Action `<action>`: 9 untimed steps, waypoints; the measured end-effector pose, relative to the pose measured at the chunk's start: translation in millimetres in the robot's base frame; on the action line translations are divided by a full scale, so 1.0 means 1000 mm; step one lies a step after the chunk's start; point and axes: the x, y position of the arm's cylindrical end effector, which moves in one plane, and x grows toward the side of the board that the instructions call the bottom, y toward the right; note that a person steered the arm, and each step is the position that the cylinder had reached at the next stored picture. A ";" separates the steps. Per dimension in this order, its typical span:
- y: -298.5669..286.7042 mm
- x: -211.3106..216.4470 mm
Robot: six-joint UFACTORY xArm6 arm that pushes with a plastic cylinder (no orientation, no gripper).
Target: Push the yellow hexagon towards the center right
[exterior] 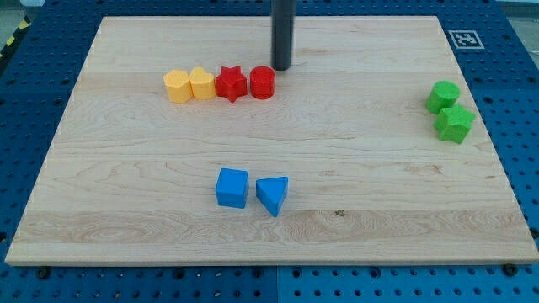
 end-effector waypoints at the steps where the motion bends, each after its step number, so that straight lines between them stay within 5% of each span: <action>1: -0.038 0.000; 4: -0.150 0.010; 9: -0.111 0.055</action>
